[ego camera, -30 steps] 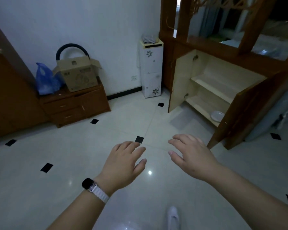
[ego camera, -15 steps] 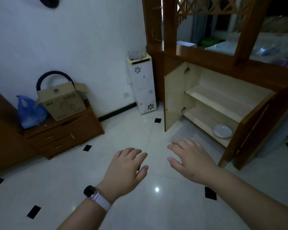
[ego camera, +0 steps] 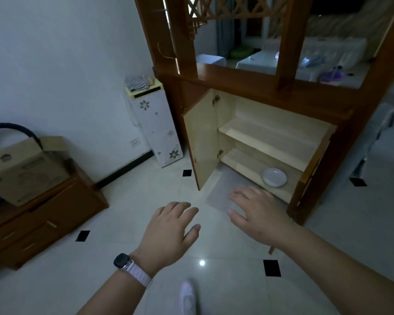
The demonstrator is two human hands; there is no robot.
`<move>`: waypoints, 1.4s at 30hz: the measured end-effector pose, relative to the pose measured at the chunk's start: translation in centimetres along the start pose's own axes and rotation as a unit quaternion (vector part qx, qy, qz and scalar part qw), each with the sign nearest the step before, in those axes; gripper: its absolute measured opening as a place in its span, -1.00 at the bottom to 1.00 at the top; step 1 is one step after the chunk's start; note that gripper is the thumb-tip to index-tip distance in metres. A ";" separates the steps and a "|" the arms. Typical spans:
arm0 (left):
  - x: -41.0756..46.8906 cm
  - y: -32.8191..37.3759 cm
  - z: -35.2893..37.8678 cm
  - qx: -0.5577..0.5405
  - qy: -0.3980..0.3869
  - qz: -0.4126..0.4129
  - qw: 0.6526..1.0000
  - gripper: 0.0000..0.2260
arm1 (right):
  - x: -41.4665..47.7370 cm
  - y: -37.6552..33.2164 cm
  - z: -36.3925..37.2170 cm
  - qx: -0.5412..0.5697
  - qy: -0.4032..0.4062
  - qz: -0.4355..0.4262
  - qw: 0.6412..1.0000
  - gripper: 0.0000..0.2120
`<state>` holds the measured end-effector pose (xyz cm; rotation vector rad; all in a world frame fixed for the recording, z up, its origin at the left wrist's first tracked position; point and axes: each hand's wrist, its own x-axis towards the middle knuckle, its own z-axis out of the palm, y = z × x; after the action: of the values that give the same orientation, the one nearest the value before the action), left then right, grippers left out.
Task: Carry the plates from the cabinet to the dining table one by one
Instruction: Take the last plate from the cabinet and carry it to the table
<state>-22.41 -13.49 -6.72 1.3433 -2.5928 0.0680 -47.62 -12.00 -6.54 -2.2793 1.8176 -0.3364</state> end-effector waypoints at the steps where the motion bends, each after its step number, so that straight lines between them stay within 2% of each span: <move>1: 1.1 -0.5 0.5 -0.003 -0.002 0.010 1.000 -0.63 | 0.7 0.5 -0.1 -0.005 0.000 0.006 1.000 -0.39; 5: 5.7 -2.9 3.1 -0.022 -0.002 0.052 0.998 -0.63 | 4.1 2.5 0.1 -0.025 0.004 0.042 0.999 -0.43; 7: 8.6 -4.6 4.3 -0.038 -0.002 0.069 0.997 -0.64 | 6.4 3.5 0.3 -0.021 0.008 0.067 0.998 -0.39; 13: 18.2 -12.0 7.6 -0.066 -0.009 0.127 0.990 -0.67 | 15.1 5.6 1.2 -0.039 0.025 0.145 0.988 -0.41; 23: 32.4 -24.3 11.0 -0.082 -0.027 0.181 0.980 -0.67 | 27.6 6.7 1.9 -0.068 -0.005 0.258 0.964 -0.37; 31: 40.0 -25.2 13.8 -0.101 -0.064 0.222 0.968 -0.65 | 30.8 10.2 1.2 -0.057 0.018 0.319 0.946 -0.40; 36: 44.6 -24.2 15.9 -0.095 -0.086 0.241 0.962 -0.64 | 31.8 13.9 1.1 -0.050 0.017 0.360 0.931 -0.33; 42: 50.3 -23.0 18.2 -0.078 -0.101 0.244 0.961 -0.63 | 34.9 19.4 2.2 -0.021 0.011 0.368 0.930 -0.32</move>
<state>-34.97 -69.69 -14.95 0.6651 -2.9672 -0.1999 -57.45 -50.28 -12.78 -1.4438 2.5204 -0.1866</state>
